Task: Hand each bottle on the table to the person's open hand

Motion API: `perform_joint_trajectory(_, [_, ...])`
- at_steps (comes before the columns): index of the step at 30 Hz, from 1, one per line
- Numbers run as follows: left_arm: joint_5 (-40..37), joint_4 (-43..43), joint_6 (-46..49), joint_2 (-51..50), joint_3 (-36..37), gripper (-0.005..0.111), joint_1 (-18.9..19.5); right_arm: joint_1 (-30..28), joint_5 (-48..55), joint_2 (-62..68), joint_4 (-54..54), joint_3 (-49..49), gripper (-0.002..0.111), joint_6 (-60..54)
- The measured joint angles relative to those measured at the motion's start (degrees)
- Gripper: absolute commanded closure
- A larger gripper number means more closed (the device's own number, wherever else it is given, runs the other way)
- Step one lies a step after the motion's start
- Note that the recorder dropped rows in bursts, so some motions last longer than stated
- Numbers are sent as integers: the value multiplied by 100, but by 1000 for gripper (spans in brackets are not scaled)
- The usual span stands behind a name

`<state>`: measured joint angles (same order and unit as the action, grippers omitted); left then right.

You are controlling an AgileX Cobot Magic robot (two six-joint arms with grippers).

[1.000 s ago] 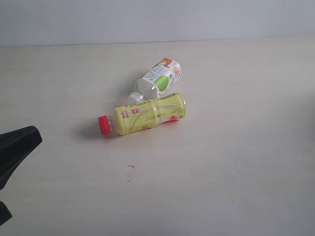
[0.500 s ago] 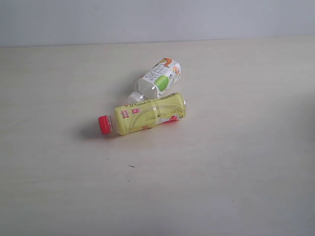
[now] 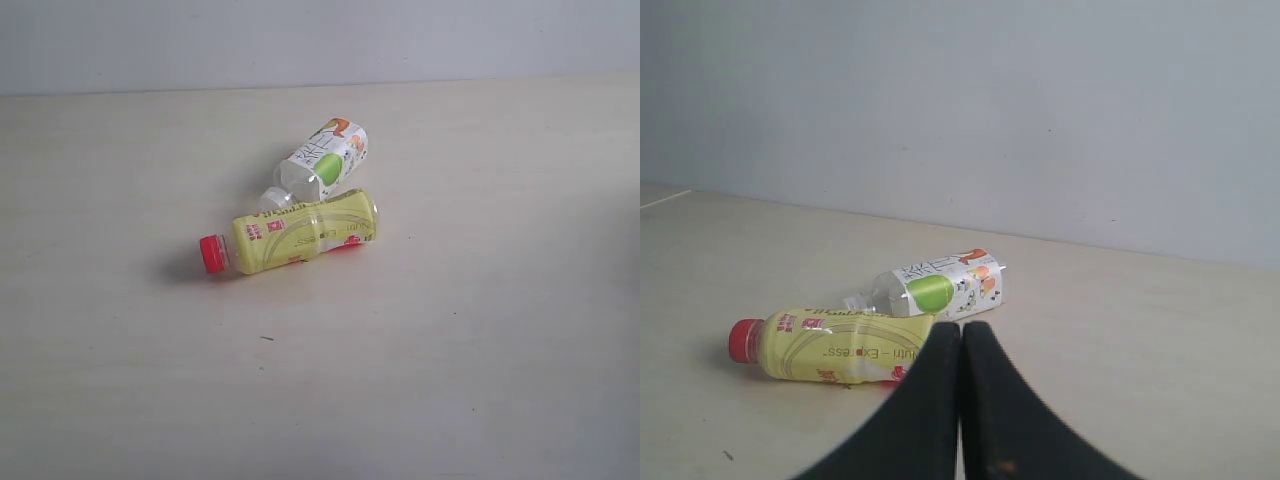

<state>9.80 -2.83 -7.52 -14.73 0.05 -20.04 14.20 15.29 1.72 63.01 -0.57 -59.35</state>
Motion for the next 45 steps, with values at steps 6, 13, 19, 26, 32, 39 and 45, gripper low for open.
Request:
perform_joint_trajectory(6, [0,0,0,0,0,107,10,0,0,0,0,0,108,0])
perform_joint_trajectory(13, [0,0,0,0,0,107,10,0,0,0,0,0,108,0])
perform_joint_trajectory(19, [0,0,0,0,0,107,10,0,0,0,0,0,108,0])
perform_joint_trajectory(26, [0,0,0,0,0,107,10,0,-127,0,-79,0,108,-294])
perform_joint_trajectory(32, [-25,0,0,0,0,107,10,0,-191,0,-113,0,108,-418])
perform_joint_trajectory(39, [-32,0,0,0,0,107,10,0,-726,0,249,0,108,-280])
perform_joint_trajectory(45, [-32,0,0,0,0,107,10,0,-1237,0,1270,0,108,66])
